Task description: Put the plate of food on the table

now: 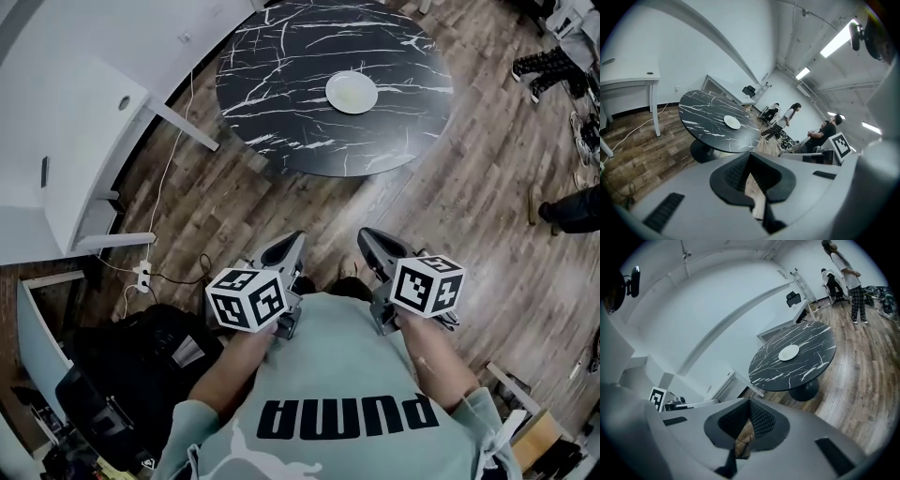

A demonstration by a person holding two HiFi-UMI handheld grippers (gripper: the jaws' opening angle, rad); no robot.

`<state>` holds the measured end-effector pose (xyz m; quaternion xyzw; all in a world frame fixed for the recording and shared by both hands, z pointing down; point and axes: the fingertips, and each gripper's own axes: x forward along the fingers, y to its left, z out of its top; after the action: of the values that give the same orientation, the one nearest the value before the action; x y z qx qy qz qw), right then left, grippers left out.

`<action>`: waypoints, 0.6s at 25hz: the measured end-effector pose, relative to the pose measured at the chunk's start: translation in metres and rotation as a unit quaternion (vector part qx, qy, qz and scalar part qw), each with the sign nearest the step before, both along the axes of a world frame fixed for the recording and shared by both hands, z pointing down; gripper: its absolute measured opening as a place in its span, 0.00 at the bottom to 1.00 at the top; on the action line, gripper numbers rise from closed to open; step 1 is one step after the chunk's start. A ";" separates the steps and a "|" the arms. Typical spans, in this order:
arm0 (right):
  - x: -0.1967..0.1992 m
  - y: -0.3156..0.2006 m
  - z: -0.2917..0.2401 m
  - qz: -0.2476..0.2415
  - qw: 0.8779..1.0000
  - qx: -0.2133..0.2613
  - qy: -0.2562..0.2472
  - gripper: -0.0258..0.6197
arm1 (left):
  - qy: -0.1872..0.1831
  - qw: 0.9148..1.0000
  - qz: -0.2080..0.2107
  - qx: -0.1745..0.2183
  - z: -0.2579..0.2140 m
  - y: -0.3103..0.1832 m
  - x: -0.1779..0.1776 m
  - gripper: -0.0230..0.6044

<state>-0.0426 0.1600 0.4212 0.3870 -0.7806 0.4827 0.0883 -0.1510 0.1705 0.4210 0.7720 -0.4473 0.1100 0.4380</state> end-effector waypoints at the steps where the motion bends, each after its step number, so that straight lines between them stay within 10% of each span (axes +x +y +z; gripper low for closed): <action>1: -0.007 0.004 0.003 -0.001 1.000 -0.004 0.003 0.05 | 0.001 1.000 0.005 -0.002 0.002 0.003 -0.004 0.05; 15: -0.066 0.030 0.016 0.003 1.000 -0.028 0.010 0.05 | 0.021 0.999 0.025 -0.031 0.024 0.022 -0.048 0.05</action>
<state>-0.1083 0.1900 0.4367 0.3917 -0.7645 0.5011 0.1051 -0.1994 0.1923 0.4451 0.7711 -0.4151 0.1180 0.4682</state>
